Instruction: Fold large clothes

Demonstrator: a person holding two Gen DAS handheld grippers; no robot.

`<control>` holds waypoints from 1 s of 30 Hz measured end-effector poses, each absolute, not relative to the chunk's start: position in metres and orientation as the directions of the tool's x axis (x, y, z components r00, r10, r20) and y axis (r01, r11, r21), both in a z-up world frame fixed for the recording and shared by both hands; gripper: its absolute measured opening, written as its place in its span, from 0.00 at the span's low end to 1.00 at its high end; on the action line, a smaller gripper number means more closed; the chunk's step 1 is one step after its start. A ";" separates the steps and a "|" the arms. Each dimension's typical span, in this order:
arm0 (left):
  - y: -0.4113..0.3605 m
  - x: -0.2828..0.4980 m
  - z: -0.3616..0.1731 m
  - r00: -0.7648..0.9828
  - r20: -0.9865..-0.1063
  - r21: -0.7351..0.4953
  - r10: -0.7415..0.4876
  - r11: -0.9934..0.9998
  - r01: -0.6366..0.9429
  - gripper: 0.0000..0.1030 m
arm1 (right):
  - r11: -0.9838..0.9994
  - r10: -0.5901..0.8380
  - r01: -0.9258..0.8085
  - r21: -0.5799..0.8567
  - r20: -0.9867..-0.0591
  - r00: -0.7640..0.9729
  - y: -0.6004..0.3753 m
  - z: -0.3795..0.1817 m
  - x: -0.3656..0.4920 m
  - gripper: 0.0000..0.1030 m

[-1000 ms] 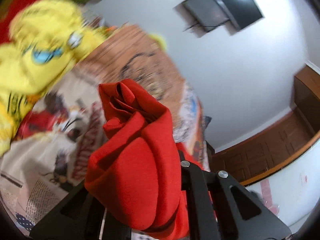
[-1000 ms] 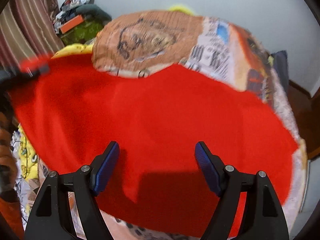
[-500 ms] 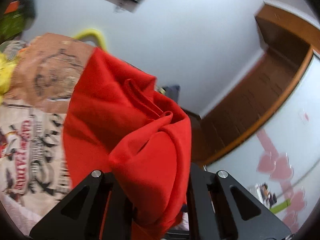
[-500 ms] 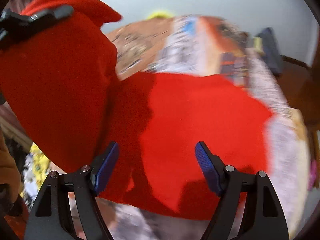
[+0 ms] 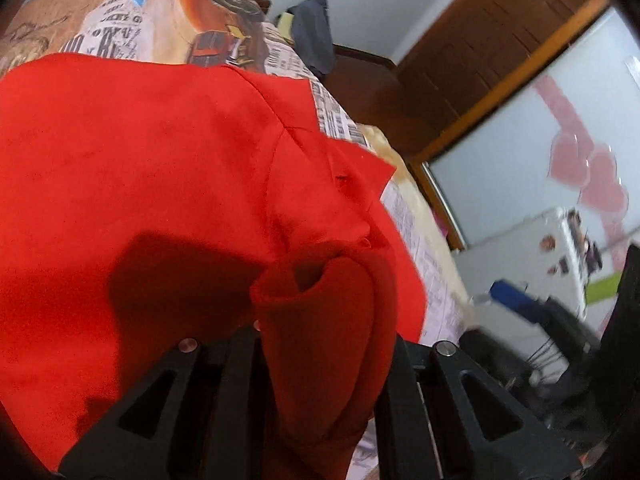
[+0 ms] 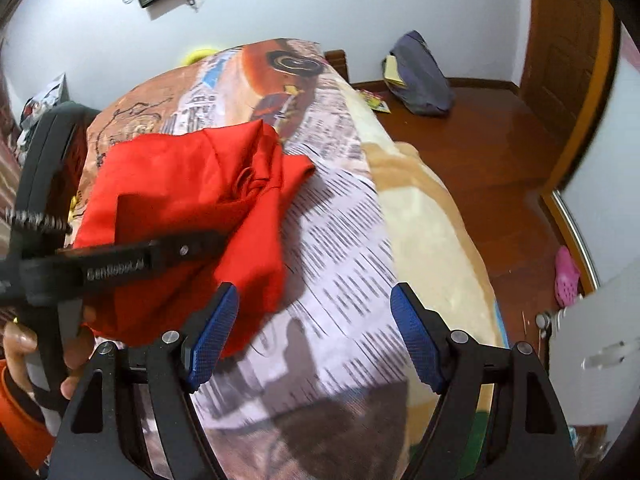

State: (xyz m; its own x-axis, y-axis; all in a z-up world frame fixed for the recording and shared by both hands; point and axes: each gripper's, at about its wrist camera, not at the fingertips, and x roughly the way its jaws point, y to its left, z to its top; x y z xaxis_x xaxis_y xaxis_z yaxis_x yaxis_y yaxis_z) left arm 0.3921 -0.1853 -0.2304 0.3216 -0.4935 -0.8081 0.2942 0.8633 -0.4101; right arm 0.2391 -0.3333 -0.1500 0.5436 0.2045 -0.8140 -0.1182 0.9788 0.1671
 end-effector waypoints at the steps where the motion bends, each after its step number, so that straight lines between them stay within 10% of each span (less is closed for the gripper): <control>1: -0.186 0.387 -0.226 0.323 -0.809 -0.396 -0.491 0.862 0.317 0.10 | 0.979 0.206 -0.113 0.172 -0.815 0.541 -0.336 -0.151 0.238 0.73; 7: -0.176 0.358 -0.199 0.293 -0.800 -0.404 -0.524 0.830 0.384 0.49 | 0.979 0.203 -0.120 0.164 -0.800 0.565 -0.339 -0.137 0.226 0.73; 19: -0.095 0.322 -0.139 0.598 -0.750 -0.115 -0.282 0.946 0.302 0.76 | 0.941 0.326 -0.282 0.188 -0.725 0.606 -0.288 -0.103 0.229 0.73; 30: -0.048 0.326 -0.210 0.494 -0.835 -0.165 -0.243 0.967 0.196 0.85 | 0.920 0.378 -0.281 0.272 -0.805 0.457 -0.253 -0.160 0.271 0.73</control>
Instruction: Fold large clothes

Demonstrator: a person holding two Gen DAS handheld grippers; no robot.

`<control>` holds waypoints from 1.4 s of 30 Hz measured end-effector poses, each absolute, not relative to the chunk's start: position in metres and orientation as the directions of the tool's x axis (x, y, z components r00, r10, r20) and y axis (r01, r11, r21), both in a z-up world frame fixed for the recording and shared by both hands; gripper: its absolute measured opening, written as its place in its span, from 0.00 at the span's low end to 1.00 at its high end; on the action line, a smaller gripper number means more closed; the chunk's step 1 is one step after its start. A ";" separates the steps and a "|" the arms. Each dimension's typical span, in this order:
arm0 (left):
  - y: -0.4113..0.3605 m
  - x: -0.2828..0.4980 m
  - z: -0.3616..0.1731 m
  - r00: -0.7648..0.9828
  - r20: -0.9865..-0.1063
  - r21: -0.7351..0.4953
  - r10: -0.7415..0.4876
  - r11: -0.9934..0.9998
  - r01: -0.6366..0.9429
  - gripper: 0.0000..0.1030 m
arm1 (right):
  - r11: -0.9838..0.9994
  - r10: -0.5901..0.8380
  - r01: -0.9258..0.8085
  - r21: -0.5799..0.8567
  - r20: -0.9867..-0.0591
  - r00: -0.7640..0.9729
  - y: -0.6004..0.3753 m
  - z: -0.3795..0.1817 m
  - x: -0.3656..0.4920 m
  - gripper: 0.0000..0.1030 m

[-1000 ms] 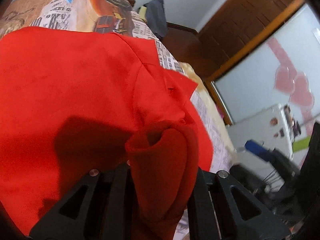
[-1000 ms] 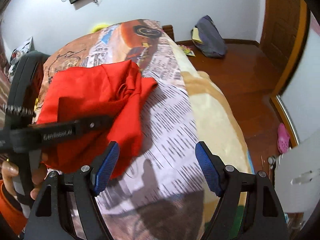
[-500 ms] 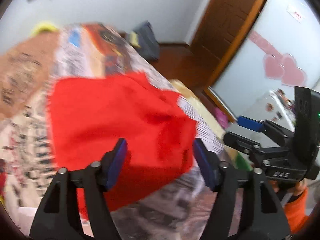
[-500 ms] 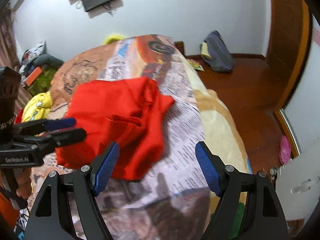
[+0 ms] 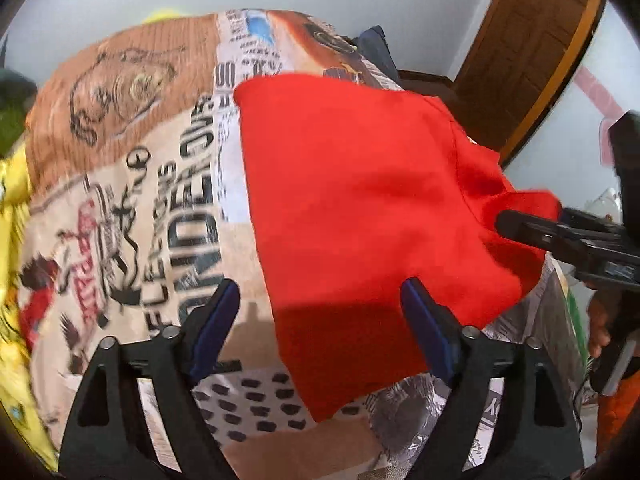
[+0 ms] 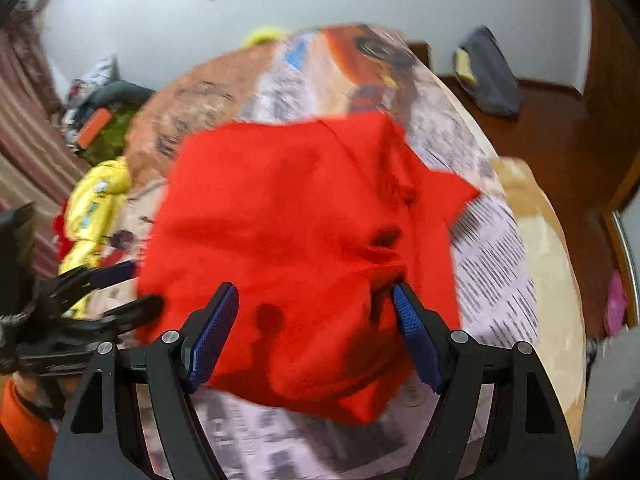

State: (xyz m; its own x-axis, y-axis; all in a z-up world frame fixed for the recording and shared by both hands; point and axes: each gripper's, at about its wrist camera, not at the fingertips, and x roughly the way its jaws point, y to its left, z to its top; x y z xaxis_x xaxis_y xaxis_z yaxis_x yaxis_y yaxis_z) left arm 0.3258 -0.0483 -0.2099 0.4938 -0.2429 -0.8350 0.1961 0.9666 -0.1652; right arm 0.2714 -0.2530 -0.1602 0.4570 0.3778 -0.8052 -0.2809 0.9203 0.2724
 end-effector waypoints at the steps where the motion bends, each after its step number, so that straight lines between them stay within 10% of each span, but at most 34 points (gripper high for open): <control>1: -0.046 0.324 -0.212 0.497 -0.832 -0.173 -0.246 0.967 0.189 0.88 | 0.929 0.357 -0.265 0.259 -0.816 0.455 -0.258 -0.166 0.273 0.73; 27: -0.044 0.266 -0.181 0.599 -0.791 0.038 -0.124 0.967 0.251 0.91 | 0.951 0.297 -0.229 0.208 -0.819 0.491 -0.304 -0.152 0.242 0.75; 42: -0.012 0.384 -0.206 0.444 -0.817 -0.347 -0.367 0.929 0.128 0.91 | 0.918 0.389 -0.244 0.312 -0.823 0.414 -0.289 -0.171 0.305 0.75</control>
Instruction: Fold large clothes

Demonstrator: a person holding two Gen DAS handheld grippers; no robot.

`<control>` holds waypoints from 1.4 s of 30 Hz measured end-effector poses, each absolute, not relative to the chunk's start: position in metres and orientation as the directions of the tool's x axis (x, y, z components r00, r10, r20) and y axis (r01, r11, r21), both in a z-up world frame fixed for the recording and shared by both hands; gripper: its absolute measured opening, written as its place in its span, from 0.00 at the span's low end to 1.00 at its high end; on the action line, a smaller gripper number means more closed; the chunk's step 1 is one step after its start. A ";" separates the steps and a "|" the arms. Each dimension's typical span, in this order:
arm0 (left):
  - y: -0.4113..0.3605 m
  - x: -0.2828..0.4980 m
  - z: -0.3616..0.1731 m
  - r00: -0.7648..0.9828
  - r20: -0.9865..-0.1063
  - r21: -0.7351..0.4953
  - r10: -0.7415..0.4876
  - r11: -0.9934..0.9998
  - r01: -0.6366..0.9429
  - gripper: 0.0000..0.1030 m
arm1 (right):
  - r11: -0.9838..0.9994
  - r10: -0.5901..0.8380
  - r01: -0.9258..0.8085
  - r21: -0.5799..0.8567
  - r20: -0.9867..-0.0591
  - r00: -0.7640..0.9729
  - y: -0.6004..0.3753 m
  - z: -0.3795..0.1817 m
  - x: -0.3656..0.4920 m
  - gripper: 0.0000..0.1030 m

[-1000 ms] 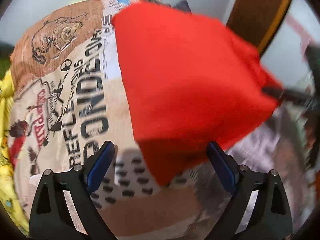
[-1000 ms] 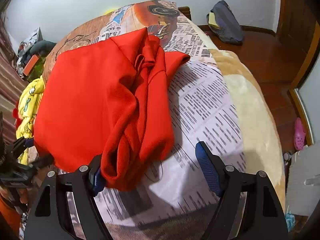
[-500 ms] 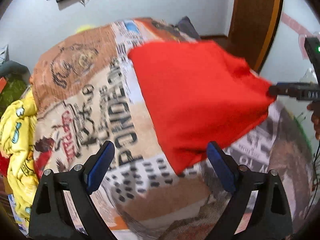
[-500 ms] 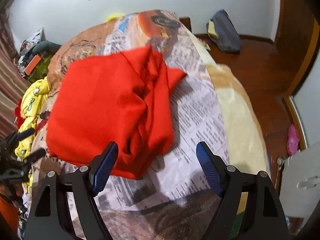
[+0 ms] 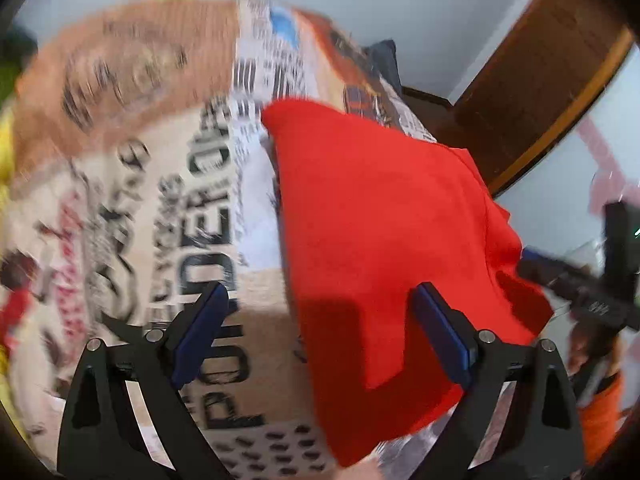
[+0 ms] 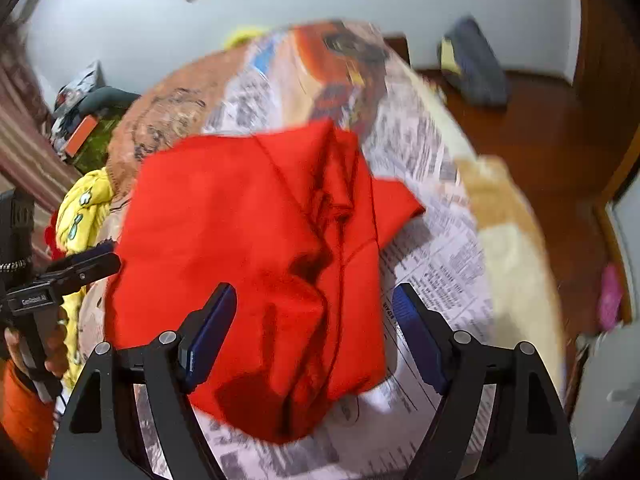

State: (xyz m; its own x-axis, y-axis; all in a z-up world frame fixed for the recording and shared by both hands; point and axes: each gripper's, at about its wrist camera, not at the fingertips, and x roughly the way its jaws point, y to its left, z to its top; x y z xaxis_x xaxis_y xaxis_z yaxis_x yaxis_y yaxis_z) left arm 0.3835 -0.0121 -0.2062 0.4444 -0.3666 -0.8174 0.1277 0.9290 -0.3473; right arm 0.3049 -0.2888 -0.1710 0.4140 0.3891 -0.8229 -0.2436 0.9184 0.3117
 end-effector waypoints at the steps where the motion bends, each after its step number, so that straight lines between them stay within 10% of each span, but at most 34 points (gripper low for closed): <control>1: -0.012 0.389 -0.213 0.425 -0.815 -0.379 -0.394 0.917 0.124 0.91 | 0.915 0.400 -0.229 0.333 -0.830 0.390 -0.290 -0.178 0.310 0.75; 14: -0.024 0.431 -0.245 0.329 -0.751 -0.576 -0.572 0.812 0.096 0.90 | 0.860 0.503 -0.271 0.433 -0.813 0.294 -0.273 -0.201 0.343 0.75; 24: -0.030 0.418 -0.220 0.353 -0.725 -0.583 -0.592 0.800 0.143 0.36 | 0.849 0.519 -0.314 0.425 -0.784 0.341 -0.268 -0.173 0.323 0.30; 42: 0.104 0.349 -0.100 0.606 -0.653 -0.481 -0.455 0.867 0.132 0.32 | 0.766 0.609 -0.528 0.367 -0.678 0.411 -0.126 -0.075 0.299 0.27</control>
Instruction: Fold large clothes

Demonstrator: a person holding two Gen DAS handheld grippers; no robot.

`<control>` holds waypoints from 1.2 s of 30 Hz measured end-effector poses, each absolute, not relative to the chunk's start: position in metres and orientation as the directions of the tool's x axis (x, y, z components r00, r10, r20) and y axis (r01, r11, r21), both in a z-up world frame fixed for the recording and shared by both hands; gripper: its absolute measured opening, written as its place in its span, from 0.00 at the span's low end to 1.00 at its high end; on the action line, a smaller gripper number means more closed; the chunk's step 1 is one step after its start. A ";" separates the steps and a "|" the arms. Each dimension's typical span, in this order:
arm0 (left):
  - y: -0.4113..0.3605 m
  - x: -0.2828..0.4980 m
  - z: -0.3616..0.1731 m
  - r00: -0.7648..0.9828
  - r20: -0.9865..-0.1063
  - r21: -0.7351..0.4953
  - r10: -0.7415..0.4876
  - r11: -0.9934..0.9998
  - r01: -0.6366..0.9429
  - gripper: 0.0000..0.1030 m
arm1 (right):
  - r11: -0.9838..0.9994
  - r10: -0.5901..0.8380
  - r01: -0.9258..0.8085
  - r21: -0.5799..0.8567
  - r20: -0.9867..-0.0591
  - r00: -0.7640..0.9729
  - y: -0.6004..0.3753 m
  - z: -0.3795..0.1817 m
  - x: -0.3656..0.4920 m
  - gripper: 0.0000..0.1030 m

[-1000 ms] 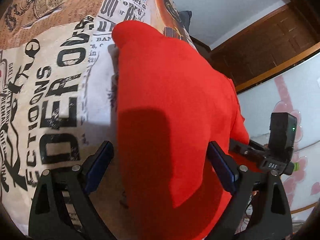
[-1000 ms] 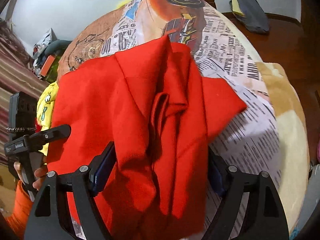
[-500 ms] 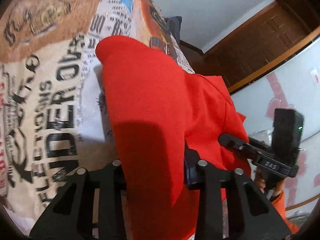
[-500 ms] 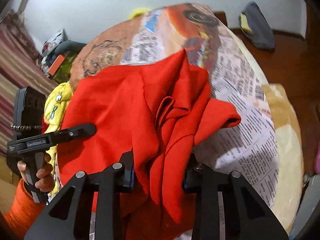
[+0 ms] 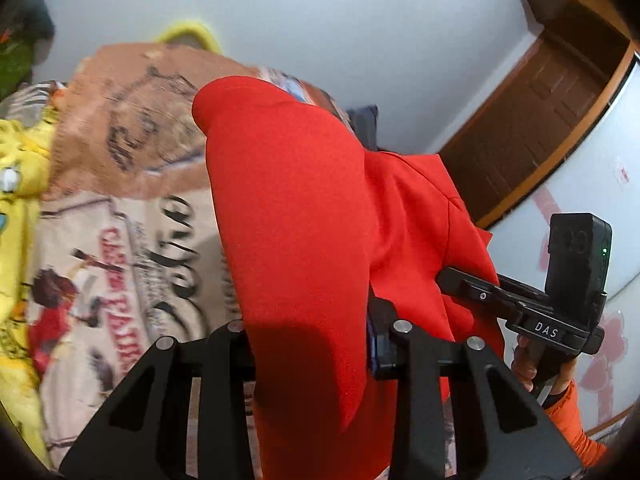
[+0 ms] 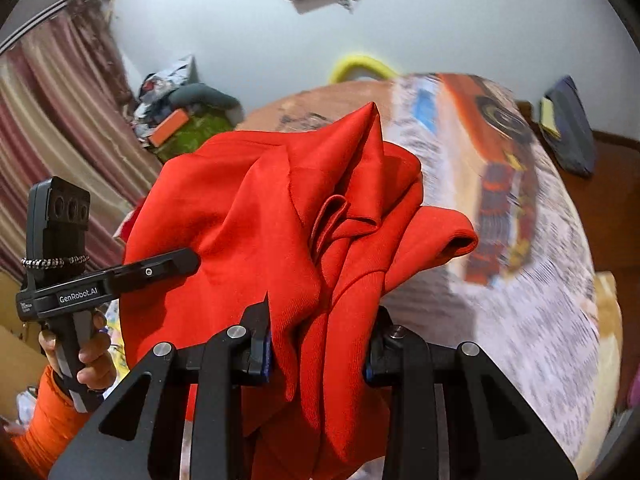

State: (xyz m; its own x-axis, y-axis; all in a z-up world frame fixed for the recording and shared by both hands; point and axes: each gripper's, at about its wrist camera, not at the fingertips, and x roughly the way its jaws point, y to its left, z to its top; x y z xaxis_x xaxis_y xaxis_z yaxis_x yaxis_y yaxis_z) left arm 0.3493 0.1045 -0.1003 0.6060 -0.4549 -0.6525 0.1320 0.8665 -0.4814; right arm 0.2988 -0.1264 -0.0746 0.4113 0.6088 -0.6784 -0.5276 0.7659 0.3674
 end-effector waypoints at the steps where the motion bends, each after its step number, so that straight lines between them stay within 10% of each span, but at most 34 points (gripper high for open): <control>1: 0.117 0.348 -0.097 0.616 -0.649 -0.483 -0.447 0.867 0.120 0.32 | 0.759 0.616 -0.539 0.366 -0.673 0.410 -0.113 -0.072 0.300 0.27; 24: 0.298 0.414 -0.258 0.500 -0.815 -0.452 -0.293 0.861 -0.233 0.34 | 0.774 0.506 -0.527 0.350 -0.843 0.184 0.084 -0.216 0.397 0.27; 36: 0.300 0.375 -0.285 0.448 -0.880 -0.307 -0.158 0.908 -0.283 0.67 | 0.796 0.373 -0.579 0.176 -0.896 0.240 0.080 -0.219 0.368 0.46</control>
State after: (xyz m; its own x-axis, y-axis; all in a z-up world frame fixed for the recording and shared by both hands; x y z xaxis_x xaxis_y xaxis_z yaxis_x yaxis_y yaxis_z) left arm 0.3754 0.2996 -0.2850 0.4476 -0.1583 -0.8801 -0.2832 0.9084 -0.3074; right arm 0.3677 0.0800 -0.2190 0.2402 0.3734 -0.8960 -0.5792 0.7959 0.1764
